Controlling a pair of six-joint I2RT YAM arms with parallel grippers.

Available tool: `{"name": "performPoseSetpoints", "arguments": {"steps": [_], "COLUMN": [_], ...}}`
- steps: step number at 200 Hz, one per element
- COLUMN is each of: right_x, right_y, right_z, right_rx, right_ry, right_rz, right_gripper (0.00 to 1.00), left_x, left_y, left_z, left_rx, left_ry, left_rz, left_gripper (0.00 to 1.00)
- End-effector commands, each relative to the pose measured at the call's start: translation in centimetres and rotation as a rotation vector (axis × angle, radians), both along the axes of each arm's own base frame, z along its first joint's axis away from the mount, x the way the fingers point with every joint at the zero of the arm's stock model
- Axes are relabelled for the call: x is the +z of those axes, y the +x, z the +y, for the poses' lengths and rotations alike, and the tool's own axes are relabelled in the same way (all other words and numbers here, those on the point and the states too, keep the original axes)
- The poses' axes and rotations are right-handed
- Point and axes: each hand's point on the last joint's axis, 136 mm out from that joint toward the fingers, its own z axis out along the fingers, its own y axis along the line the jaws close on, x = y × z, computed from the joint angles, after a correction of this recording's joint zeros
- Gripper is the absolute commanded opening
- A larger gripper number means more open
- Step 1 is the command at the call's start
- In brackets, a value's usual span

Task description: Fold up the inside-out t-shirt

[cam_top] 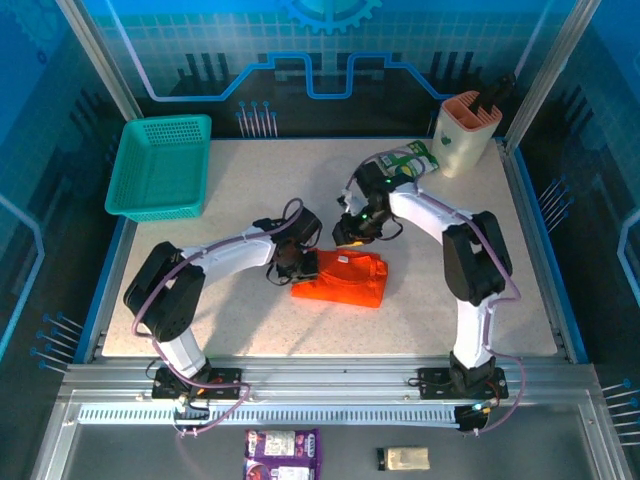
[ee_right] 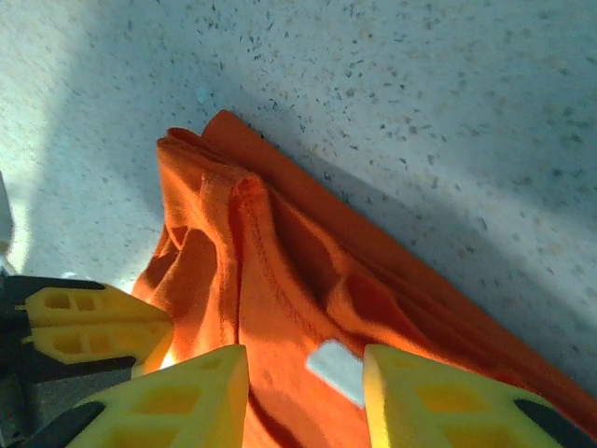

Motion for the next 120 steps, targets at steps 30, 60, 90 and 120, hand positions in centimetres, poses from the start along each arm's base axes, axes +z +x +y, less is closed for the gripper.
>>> {"name": "performPoseSetpoints", "arguments": {"steps": [30, 60, 90, 120], "right_x": [-3.3, -3.6, -0.4, 2.2], "right_y": [-0.1, -1.4, -0.8, -0.4], "right_z": [1.3, 2.3, 2.3, 1.4], "right_rx": [0.026, 0.031, 0.014, 0.030], "right_ry": [-0.006, 0.051, 0.089, 0.048], "right_rz": [0.088, 0.188, 0.131, 0.059], "right_gripper": [0.28, 0.23, 0.21, 0.30], "left_x": [-3.4, -2.4, -0.3, 1.6], "left_y": [-1.9, -1.6, -0.5, 0.2], "left_z": [2.6, 1.9, 1.4, 1.5], "left_rx": [0.038, 0.042, 0.048, 0.053], "left_ry": [0.106, 0.054, 0.019, 0.007], "left_rz": [0.058, 0.029, -0.031, -0.074], "left_gripper": [0.09, 0.09, 0.11, 0.12]}}
